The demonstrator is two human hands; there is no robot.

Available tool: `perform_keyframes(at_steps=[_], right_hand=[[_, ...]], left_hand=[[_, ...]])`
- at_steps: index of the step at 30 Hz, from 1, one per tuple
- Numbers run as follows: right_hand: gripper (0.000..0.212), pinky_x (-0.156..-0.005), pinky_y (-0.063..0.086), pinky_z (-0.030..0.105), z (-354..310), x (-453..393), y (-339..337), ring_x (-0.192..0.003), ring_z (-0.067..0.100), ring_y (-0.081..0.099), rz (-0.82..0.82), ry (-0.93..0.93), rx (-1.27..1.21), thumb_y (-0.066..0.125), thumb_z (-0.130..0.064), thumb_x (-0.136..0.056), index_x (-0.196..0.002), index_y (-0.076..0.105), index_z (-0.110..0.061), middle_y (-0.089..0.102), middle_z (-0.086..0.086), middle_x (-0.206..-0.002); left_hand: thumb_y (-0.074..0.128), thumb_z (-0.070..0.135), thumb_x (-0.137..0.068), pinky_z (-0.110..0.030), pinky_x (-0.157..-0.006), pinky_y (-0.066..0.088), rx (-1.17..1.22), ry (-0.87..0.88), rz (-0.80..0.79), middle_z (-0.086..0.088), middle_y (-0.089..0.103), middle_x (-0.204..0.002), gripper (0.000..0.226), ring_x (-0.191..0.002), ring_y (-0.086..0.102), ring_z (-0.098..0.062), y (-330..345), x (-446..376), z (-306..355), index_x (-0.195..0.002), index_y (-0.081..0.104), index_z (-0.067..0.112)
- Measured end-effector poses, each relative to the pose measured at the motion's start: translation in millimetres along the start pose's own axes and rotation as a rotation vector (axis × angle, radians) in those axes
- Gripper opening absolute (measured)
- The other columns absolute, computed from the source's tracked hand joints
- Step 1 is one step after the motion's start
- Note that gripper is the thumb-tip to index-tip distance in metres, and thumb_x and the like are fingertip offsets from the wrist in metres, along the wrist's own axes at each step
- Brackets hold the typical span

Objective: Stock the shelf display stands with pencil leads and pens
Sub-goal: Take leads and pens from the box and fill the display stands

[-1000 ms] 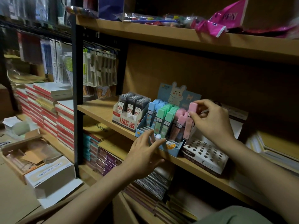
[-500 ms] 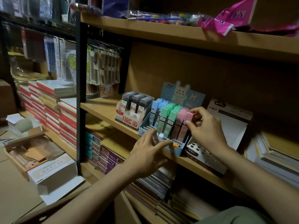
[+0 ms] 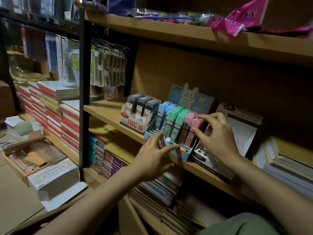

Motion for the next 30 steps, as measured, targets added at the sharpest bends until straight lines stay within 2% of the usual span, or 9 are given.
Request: perform_keyframes(at_steps=[3, 6, 11, 16, 20, 22, 25, 30], right_hand=[[0.049, -0.094, 0.040, 0.031, -2, 5, 3, -0.117, 0.018, 0.046, -0.018, -0.056, 0.075, 0.067, -0.030, -0.090, -0.136, 0.054, -0.020, 0.046, 0.002, -0.129], [0.052, -0.105, 0.029, 0.037, -2, 12, 9, -0.132, 0.017, 0.038, -0.079, -0.088, 0.162, 0.058, -0.035, -0.094, -0.143, 0.045, -0.021, 0.045, -0.003, -0.145], [0.060, -0.109, 0.024, 0.037, 0, 19, 9, -0.139, 0.016, 0.031, -0.128, -0.095, 0.131, 0.058, -0.039, -0.093, -0.148, 0.038, -0.022, 0.039, -0.005, -0.152], [0.055, -0.110, 0.018, 0.029, -11, 1, 4, -0.141, 0.011, 0.028, -0.138, -0.143, 0.032, 0.055, -0.033, -0.097, -0.148, 0.038, -0.021, 0.037, -0.005, -0.153], [0.052, -0.117, 0.008, 0.028, -21, -15, 13, -0.145, 0.008, 0.022, -0.210, -0.183, 0.049, 0.045, -0.039, -0.099, -0.148, 0.037, -0.023, 0.034, -0.007, -0.155], [0.051, -0.119, 0.008, 0.031, -23, -21, 18, -0.144, 0.006, 0.021, -0.227, -0.194, 0.065, 0.041, -0.043, -0.100, -0.148, 0.037, -0.026, 0.033, -0.009, -0.155], [0.053, -0.121, 0.011, 0.035, -21, -27, 24, -0.144, 0.007, 0.022, -0.248, -0.167, 0.065, 0.036, -0.048, -0.100, -0.147, 0.037, -0.026, 0.033, -0.009, -0.155], [0.061, -0.120, 0.004, 0.028, -12, -24, 30, -0.145, 0.006, 0.019, -0.297, -0.176, 0.094, 0.027, -0.056, -0.097, -0.149, 0.034, -0.026, 0.032, -0.009, -0.156]], left_hand=[[0.057, 0.051, -0.090, -0.048, -0.117, 0.017, 0.058, 0.004, 0.022, 0.006, -0.009, -0.158, 0.067, -0.147, -0.001, -0.022, -6, 0, 0, -0.147, 0.021, 0.048], [0.055, 0.052, -0.089, -0.048, -0.118, 0.018, 0.160, -0.023, 0.097, 0.019, -0.012, -0.155, 0.069, -0.147, -0.002, -0.016, -18, 1, 2, -0.148, 0.019, 0.044], [0.042, 0.061, -0.088, -0.044, -0.118, 0.019, 0.203, -0.024, 0.257, 0.018, -0.004, -0.158, 0.070, -0.147, -0.001, -0.009, -42, 0, 10, -0.149, 0.020, 0.037], [0.046, 0.055, -0.093, -0.038, -0.120, 0.016, 0.158, -0.053, 0.311, 0.010, 0.006, -0.161, 0.068, -0.148, 0.003, -0.008, -66, -32, 9, -0.151, 0.023, 0.027], [0.039, 0.061, -0.093, -0.038, -0.121, 0.012, 0.106, -0.107, 0.269, 0.008, 0.013, -0.161, 0.071, -0.147, 0.004, -0.007, -81, -58, -5, -0.152, 0.024, 0.025], [0.032, 0.066, -0.092, -0.035, -0.119, 0.005, 0.042, -0.125, 0.224, 0.010, 0.011, -0.161, 0.072, -0.147, 0.001, -0.006, -84, -66, -13, -0.152, 0.022, 0.029], [0.026, 0.068, -0.092, -0.036, -0.119, 0.004, 0.006, -0.123, 0.171, 0.012, 0.012, -0.161, 0.070, -0.147, -0.001, -0.006, -85, -75, -21, -0.151, 0.022, 0.032], [0.019, 0.072, -0.090, -0.041, -0.120, 0.005, -0.077, -0.123, 0.083, 0.013, 0.012, -0.161, 0.070, -0.148, -0.002, -0.009, -77, -80, -29, -0.149, 0.027, 0.035]])
Point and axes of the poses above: each hand's wrist, its own x-axis away from the middle knuckle, its own y-axis out of the palm, z = x × y, the point moved 6 cm from there along -x, towards the middle knuckle
